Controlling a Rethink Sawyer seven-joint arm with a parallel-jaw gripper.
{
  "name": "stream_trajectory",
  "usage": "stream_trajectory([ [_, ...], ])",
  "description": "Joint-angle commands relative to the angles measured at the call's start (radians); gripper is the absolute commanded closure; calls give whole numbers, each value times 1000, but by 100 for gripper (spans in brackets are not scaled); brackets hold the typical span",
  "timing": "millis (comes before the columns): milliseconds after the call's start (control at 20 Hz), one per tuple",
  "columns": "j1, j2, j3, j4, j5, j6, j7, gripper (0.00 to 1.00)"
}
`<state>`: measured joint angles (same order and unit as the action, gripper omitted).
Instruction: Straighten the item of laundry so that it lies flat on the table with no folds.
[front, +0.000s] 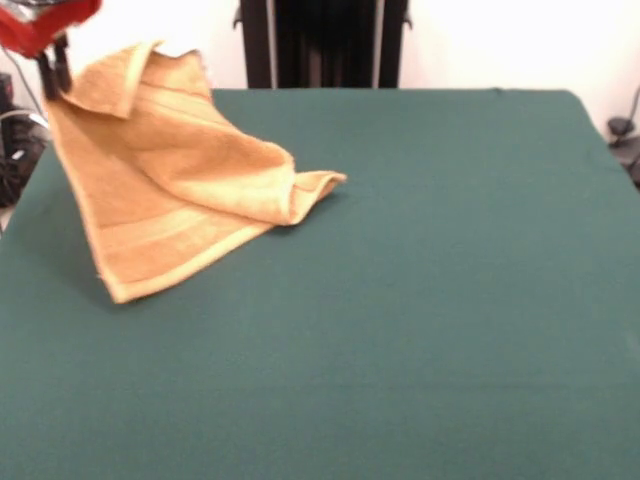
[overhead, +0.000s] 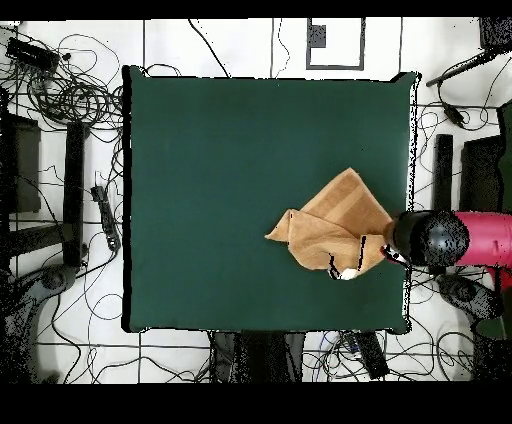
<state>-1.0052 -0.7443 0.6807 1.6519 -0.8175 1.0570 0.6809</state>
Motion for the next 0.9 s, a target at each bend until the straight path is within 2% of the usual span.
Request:
stream_trajectory([
  [50,-4,-54,89,94,16,-9,-269,100],
  [400,-29,-15,113,120,8,-80,-251,100],
  [650,-15,-19,97,158,-2,-135,-154,100],
  [900,2,-29,81,167,2,-136,-126,100],
])
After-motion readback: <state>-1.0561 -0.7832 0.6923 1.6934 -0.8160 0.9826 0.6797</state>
